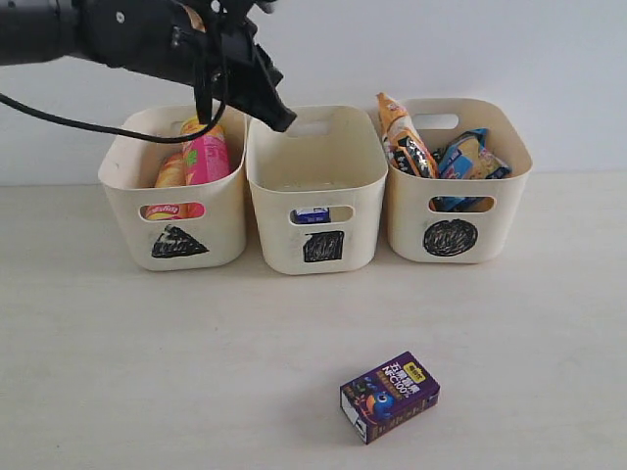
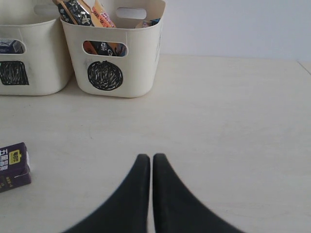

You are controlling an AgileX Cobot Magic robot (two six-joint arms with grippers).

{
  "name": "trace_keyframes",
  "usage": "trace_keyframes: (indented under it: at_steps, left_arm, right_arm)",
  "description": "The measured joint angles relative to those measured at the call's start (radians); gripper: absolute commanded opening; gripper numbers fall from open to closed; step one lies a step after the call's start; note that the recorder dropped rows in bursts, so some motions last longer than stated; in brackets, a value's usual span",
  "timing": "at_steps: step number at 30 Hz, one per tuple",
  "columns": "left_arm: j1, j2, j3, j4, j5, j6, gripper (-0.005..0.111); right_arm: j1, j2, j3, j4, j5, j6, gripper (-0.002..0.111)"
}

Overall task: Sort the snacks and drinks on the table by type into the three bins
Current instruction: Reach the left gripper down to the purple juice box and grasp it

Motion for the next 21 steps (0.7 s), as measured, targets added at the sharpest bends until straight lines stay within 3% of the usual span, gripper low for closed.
trace_keyframes:
  at_steps: [7,11,21]
  left_arm:
    - [-0.012,-0.098,0.104,0.000,0.195,0.002,0.004]
    - [-0.105,-0.098,0.110,0.000,0.321,0.064,0.004]
    - [-0.284,-0.098,0.110,-0.049,0.409,0.073,0.004]
  right_arm:
    - [0.000,0.000,0.000,0.000,0.000,0.000,0.000]
    - [0.000,0.000,0.000,0.000,0.000,0.000,0.000]
    - [0.000,0.000,0.000,0.000,0.000,0.000,0.000]
